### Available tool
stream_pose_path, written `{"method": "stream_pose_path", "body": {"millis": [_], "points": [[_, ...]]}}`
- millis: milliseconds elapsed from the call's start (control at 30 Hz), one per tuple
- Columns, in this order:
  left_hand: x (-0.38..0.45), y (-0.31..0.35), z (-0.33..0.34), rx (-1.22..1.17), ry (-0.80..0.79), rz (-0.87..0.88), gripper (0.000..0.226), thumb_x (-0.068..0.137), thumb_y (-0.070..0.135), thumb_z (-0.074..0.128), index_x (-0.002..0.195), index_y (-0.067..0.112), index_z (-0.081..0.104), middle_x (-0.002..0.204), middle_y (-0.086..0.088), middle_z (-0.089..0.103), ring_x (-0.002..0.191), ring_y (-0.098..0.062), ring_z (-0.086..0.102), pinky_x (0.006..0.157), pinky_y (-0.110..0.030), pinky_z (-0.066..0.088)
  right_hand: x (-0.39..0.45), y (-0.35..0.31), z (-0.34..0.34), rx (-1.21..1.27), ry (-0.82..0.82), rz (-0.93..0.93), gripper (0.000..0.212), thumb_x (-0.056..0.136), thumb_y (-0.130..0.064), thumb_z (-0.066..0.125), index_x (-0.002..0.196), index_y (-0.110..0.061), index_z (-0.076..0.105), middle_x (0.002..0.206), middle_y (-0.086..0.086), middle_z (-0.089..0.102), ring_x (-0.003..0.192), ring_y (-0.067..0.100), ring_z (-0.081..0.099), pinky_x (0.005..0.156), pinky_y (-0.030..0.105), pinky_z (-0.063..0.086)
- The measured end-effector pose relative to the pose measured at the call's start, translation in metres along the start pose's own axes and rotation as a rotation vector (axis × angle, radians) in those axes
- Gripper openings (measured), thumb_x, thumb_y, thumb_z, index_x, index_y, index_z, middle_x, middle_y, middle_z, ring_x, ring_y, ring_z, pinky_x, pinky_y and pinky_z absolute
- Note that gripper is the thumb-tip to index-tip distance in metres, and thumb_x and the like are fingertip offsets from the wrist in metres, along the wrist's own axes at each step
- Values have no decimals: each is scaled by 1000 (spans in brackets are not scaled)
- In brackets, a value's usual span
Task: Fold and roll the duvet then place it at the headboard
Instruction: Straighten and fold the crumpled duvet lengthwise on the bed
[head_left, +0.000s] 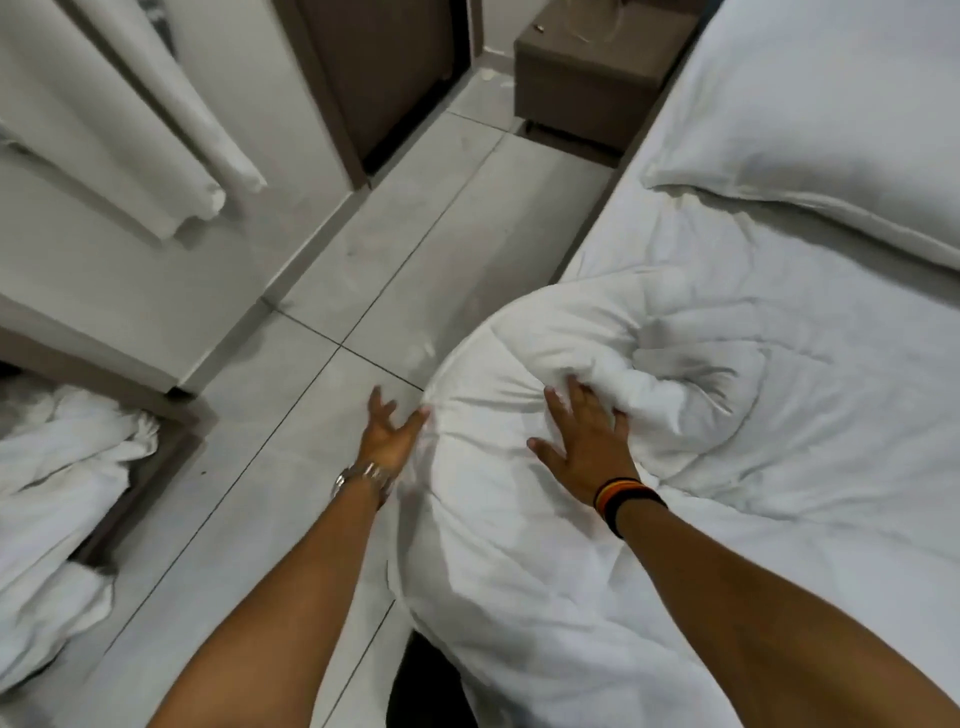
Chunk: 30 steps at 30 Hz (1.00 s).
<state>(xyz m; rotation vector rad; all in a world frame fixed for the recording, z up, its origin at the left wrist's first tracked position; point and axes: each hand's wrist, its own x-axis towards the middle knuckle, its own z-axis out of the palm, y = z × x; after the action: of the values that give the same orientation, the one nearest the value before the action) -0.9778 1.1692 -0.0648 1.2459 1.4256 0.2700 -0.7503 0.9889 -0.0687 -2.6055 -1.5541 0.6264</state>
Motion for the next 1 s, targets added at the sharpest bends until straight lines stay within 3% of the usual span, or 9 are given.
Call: {"method": "stream_pose_path", "body": {"millis": [100, 200, 300, 367, 467, 567, 700, 767, 1000], "points": [[62, 56, 61, 163, -172, 164, 118, 79, 61, 80, 166, 30, 7, 166, 0, 34, 149, -20, 39, 110, -23, 34, 13, 0, 15, -20, 220, 68, 75, 101, -64, 41, 165, -31, 20, 175, 7, -1, 160, 30, 9, 117, 59, 23], [120, 97, 115, 277, -346, 194, 145, 52, 82, 84, 164, 35, 6, 161, 2, 43, 142, -20, 47, 106, -25, 41, 35, 0, 36, -9, 404, 265, 75, 99, -59, 43, 165, -28, 23, 174, 11, 2, 160, 30, 5, 117, 57, 18], [152, 115, 133, 423, -493, 229, 151, 42, 81, 88, 163, 33, 13, 153, 1, 51, 134, -20, 52, 94, -22, 41, 63, -4, 38, 2, 352, 437, 80, 99, -61, 43, 166, -27, 15, 174, 11, 2, 161, 28, 1, 121, 56, 13], [160, 123, 133, 480, -549, 325, 128, 57, 63, 94, 160, 27, 26, 147, 0, 56, 130, -21, 56, 90, -20, 41, 78, -14, 40, 24, 243, 497, 80, 102, -59, 41, 167, -27, 7, 174, 9, -5, 161, 24, -6, 124, 59, 9], [159, 141, 110, 352, -378, 598, 94, 71, 37, 93, 151, 26, 45, 128, 13, 67, 116, -13, 66, 83, -9, 45, 103, -34, 29, 73, 306, 470, 75, 105, -51, 36, 166, -28, 1, 174, 5, -11, 160, 22, -9, 124, 61, 7], [169, 153, 56, 110, -116, 700, 96, 66, 40, 94, 147, 32, 43, 121, 34, 63, 106, 10, 64, 82, 1, 43, 136, -56, 11, 74, 455, 310, 69, 106, -49, 33, 167, -29, 9, 175, 3, -2, 161, 25, -1, 126, 57, 0], [178, 143, -3, 297, -234, 361, 122, 75, 34, 92, 163, 23, 9, 143, -12, 59, 123, -23, 61, 95, -23, 47, 135, -81, 25, 132, 98, 449, 70, 106, -60, 22, 165, -34, -5, 172, -3, -19, 160, 23, -13, 126, 56, -8], [191, 143, -14, 433, -333, 279, 118, 85, 31, 85, 166, 19, 0, 147, -11, 56, 132, -29, 56, 102, -31, 46, 131, -89, 30, 149, 1, 531, 71, 106, -61, 22, 165, -33, -7, 172, -2, -20, 159, 23, -17, 126, 56, -10], [206, 175, 33, 646, -578, 457, 94, 94, 44, 71, 165, 30, 11, 156, -4, 48, 139, -29, 51, 111, -41, 46, 72, -116, 41, 230, 79, 840, 72, 104, -63, 18, 164, -33, -9, 171, 4, -21, 159, 27, -14, 125, 60, -3]]}}
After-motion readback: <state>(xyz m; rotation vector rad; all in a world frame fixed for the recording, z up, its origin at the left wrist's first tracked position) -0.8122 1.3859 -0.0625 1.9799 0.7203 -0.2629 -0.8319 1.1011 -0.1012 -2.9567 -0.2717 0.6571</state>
